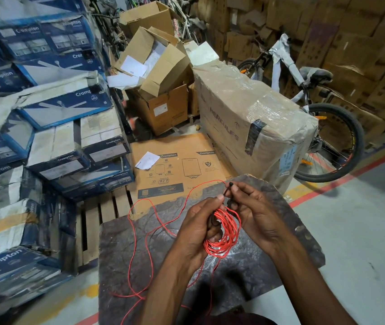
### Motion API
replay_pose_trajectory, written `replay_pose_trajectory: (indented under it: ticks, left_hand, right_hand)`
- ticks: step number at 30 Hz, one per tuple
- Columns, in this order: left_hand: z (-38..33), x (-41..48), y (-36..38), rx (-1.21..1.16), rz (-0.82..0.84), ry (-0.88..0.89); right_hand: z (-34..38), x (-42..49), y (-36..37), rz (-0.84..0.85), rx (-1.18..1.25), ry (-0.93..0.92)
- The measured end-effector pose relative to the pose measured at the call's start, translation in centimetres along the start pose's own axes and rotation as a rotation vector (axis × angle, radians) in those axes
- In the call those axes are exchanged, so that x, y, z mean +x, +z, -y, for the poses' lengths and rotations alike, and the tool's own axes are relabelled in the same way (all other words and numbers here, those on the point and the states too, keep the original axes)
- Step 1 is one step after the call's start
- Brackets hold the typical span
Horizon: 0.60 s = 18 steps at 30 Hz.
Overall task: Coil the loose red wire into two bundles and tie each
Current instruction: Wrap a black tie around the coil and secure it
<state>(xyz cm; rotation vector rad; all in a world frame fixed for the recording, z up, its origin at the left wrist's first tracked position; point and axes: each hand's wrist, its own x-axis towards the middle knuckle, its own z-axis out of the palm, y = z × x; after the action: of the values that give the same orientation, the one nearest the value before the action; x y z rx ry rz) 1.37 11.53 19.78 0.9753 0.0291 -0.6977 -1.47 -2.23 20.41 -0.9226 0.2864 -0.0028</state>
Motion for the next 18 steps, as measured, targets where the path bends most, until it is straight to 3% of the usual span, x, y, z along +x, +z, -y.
replay_pose_trajectory:
  ticks: [18]
  left_hand:
    - [-0.28,0.0,0.15,0.041,-0.009,0.006]
  right_hand:
    - [-0.2,0.61,-0.61,0.053,0.044,0.047]
